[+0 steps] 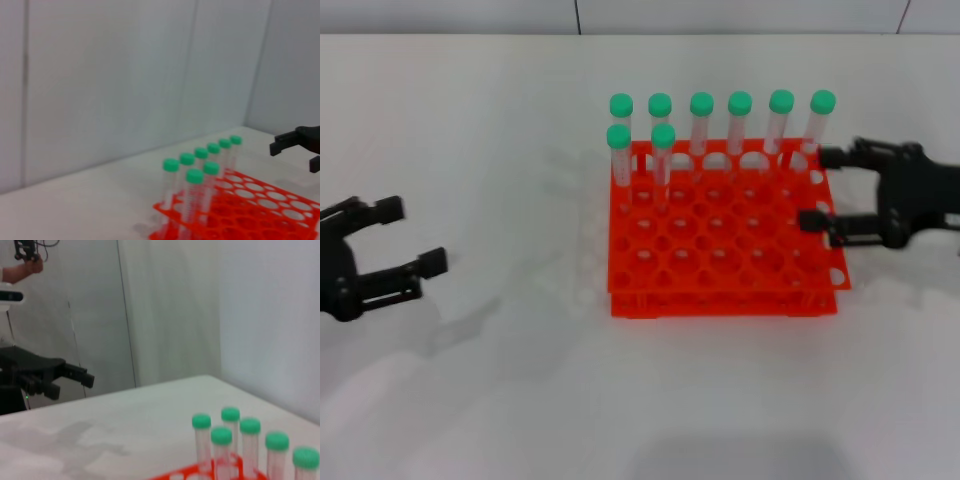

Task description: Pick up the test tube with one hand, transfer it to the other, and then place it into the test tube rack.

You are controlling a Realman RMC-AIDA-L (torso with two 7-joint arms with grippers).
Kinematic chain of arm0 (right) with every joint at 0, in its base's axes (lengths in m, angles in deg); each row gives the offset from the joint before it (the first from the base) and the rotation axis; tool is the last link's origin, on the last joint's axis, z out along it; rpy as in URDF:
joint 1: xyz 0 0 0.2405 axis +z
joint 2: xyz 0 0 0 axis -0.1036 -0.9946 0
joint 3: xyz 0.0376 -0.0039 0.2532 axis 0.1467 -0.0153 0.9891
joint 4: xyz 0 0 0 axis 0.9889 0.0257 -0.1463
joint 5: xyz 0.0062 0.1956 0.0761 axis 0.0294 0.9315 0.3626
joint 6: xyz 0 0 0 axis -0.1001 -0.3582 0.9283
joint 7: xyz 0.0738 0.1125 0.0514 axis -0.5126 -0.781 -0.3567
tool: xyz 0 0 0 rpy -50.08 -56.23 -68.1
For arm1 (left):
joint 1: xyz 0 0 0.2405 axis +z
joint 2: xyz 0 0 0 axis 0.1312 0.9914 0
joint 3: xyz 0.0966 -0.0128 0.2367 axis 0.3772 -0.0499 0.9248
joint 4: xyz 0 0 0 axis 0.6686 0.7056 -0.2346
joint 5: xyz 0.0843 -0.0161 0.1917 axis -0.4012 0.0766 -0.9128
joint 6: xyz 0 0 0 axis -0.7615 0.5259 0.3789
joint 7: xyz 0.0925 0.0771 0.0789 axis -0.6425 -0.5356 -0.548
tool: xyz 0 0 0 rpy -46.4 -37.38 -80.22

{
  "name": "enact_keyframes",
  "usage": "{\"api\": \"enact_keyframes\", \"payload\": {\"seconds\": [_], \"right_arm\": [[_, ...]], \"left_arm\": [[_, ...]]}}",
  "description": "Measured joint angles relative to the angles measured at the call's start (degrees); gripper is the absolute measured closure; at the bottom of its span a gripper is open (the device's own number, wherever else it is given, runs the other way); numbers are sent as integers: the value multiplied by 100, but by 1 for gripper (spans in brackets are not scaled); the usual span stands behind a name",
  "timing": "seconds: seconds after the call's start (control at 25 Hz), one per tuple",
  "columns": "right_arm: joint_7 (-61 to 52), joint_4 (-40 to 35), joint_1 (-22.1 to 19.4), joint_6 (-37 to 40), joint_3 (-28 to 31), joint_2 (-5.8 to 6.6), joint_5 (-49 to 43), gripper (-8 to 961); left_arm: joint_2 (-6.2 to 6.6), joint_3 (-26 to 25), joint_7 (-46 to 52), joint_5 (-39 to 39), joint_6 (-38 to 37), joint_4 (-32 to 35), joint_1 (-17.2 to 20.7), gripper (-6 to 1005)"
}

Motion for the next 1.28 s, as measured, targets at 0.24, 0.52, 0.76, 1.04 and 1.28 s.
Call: {"api": "enact_keyframes", "payload": {"seconds": [0.24, 0.52, 0.76, 1.04, 1.28], "right_arm": [[418, 523, -33, 536, 560, 67, -529, 80], [623, 675, -39, 706, 590, 77, -638, 80], [626, 703, -13, 713, 583, 77, -705, 80], [629, 728, 14, 681, 567, 75, -783, 80], [628, 728, 17, 674, 561, 75, -789, 80]], "left_arm": [[260, 0, 24, -369, -269, -602, -623, 124], [426, 6, 61, -787, -424, -932, -1182, 124], [445, 10, 147, -1226, -493, -1001, -1582, 124], [446, 51, 206, -1297, -494, -1011, -1770, 124], [461, 53, 256, -1366, -494, -1006, -1825, 124]]}}
